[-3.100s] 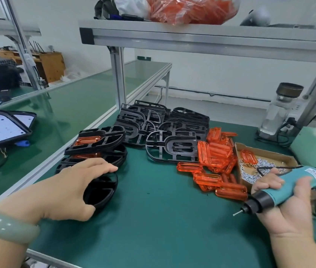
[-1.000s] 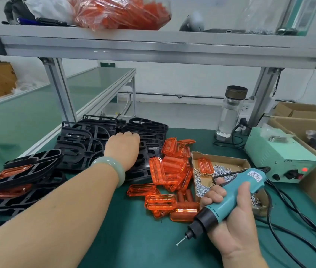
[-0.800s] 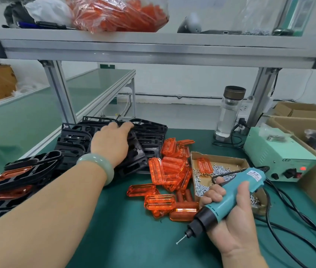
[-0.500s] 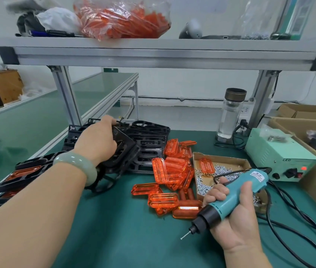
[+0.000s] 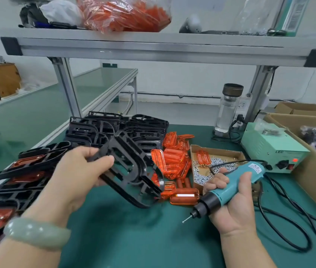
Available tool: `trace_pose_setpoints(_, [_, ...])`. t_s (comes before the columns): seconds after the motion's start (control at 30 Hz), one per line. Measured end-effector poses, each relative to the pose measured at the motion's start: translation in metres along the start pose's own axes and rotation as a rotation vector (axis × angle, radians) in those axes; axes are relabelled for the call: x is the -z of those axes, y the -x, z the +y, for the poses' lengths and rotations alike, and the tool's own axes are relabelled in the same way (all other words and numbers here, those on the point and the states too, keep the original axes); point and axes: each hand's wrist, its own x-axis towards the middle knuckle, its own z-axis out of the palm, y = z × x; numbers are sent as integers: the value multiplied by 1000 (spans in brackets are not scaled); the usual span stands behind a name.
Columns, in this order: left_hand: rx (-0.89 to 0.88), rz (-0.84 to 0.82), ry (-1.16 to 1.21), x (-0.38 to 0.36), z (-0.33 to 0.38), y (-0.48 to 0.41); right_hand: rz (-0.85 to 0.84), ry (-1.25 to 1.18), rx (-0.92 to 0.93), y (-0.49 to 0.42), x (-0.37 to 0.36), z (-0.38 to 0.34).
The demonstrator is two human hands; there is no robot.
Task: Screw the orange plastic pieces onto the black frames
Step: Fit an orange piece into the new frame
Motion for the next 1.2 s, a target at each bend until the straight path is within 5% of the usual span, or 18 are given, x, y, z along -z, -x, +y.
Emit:
trace_pose_setpoints(0.3, [155,21,143,-19,-65,68,-24,-28,-19,3,-2,3])
trace_pose_setpoints(0.43, [87,21,-157,-22,-77,79,-33,-23,-8,5,-2,2])
trace_pose_setpoints(0.73, [-139,-259,-885,-11,-57,83,-38,-12,5,4,-1,2])
trace_pose_setpoints(1.2, [-269,-362,-1005,-25,-55,85,-53,-3,17,6,-3,1])
